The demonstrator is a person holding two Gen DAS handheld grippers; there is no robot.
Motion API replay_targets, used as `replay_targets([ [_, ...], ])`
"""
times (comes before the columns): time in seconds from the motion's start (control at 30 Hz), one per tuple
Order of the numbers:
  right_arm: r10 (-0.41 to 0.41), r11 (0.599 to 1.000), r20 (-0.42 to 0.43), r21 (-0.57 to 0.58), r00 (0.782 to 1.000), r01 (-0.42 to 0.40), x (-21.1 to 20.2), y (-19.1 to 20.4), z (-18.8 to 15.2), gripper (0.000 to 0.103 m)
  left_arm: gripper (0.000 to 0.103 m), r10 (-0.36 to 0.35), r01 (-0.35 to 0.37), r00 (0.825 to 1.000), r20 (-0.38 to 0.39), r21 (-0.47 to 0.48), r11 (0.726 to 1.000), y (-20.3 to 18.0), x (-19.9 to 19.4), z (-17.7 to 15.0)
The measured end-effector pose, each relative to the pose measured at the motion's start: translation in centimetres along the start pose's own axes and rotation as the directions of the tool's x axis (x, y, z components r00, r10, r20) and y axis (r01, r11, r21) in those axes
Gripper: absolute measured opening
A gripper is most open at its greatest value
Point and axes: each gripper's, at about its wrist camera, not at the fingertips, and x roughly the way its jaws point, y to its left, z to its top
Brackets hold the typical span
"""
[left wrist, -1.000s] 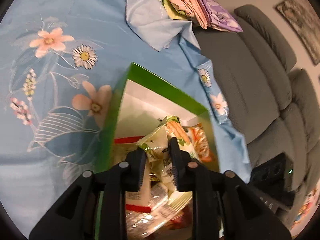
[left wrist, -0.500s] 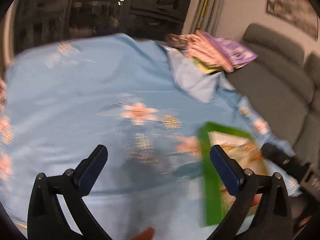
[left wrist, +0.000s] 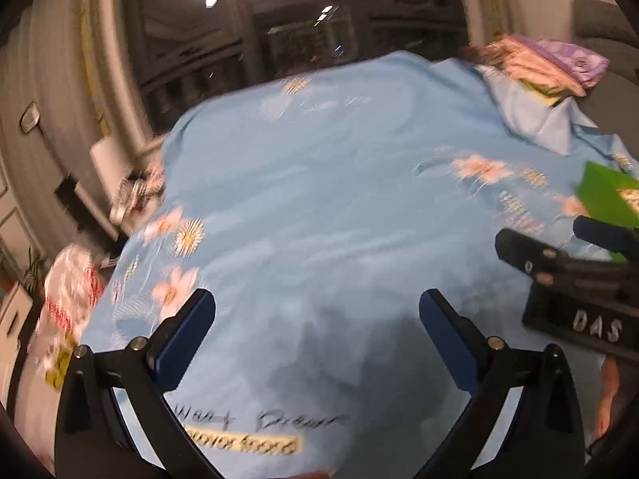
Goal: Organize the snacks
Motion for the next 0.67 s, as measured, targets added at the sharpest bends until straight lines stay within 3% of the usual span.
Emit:
replay_targets([
  [0.1,0.002,0.999,-0.038,-0.039,0.999,-0.004,2.1,1.7,-0.8,0.098,0.103,0.001,-0.004,0.999,-0.04,-0.069,0.998,2.2,1.3,-1.5],
  [0.27,-0.032,0.993,-0.14,-0.114,0.99,0.016,5.9,3.1,-1.4,0.098,0.102,0.005,-0.019,0.99,-0.139,-0.099,0.995,3.0,4.1,-2.7],
  [0.33,-0.027,0.993,-0.267,-0.114,0.963,-0.004,8.4,3.1,-1.8,0.099,0.102,-0.031,0.004,0.976,-0.217,-0.126,0.992,3.3,5.4,-3.1],
  [0.4,-0.054,0.988,-0.332,-0.152,0.942,0.003,10.0,3.5,-2.1,0.103,0.103,-0.057,0.012,0.955,-0.293,-0.153,0.988,3.4,6.6,-3.9],
  [0.43,-0.08,0.982,-0.33,-0.189,0.941,0.017,10.0,4.1,-2.1,0.103,0.103,-0.075,0.02,0.942,-0.326,-0.169,0.985,3.5,7.2,-4.3],
  [0.53,-0.095,0.974,-0.328,-0.224,0.94,0.02,10.2,4.7,-2.2,0.103,0.102,-0.124,0.048,0.945,-0.304,-0.246,0.968,4.5,6.8,-4.4],
  [0.67,-0.069,0.981,-0.328,-0.194,0.942,0.004,9.9,4.2,-2.2,0.103,0.103,-0.093,0.023,0.942,-0.323,-0.214,0.977,3.8,6.7,-4.4],
])
